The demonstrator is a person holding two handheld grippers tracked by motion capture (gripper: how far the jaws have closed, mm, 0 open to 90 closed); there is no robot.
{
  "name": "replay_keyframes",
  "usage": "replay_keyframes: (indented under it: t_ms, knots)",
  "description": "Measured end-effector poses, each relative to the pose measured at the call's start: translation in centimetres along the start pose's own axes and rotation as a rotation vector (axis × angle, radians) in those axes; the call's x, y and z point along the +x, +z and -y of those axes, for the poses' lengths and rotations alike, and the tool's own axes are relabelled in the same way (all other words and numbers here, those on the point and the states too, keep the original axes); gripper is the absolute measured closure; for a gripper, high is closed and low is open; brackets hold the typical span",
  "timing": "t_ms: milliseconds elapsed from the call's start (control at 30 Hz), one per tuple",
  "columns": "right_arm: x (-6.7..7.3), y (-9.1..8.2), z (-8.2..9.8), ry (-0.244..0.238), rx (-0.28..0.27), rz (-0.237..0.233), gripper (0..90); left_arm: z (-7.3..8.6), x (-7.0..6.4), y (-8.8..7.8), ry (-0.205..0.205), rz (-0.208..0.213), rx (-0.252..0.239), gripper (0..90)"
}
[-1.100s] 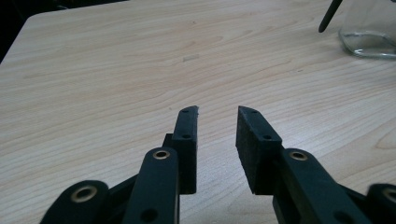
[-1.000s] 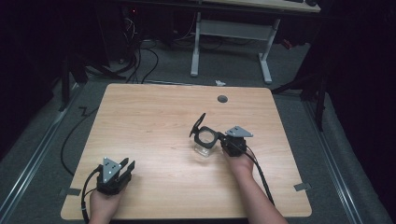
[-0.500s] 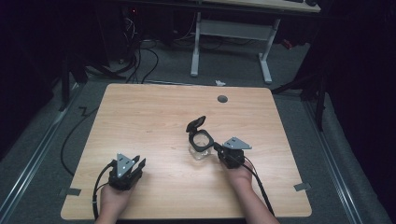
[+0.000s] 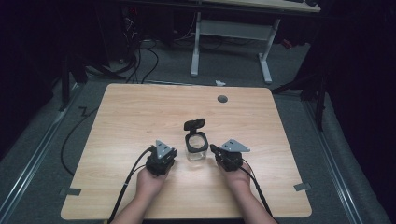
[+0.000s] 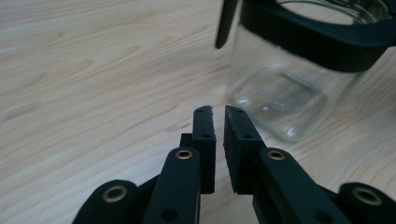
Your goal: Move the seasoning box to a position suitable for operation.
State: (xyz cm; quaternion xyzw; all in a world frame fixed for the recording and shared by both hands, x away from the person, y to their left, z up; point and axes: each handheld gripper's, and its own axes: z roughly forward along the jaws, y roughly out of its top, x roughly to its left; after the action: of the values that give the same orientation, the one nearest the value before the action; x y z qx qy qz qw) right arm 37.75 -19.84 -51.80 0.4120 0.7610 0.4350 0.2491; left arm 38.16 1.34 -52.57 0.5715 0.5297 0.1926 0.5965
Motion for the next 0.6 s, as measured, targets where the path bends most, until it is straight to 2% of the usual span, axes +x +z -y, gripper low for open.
replay_keyframes:
  t_ms: [100,267,600]
  knots:
    - [-0.2,0.4,-0.3,0.006,0.003,-0.006,90.0,0.4,-0.6,0.9,0.011,0.008,0.013,82.9]
    - [0.5,0.6,-0.3,-0.012,0.008,-0.020,90.0,0.6,-0.9,1.3,0.005,0.007,0.012,83.0]
    - [2.0,0.6,-0.5,-0.031,0.003,-0.046,90.0,-0.2,0.3,1.1,-0.004,-0.011,-0.010,85.6]
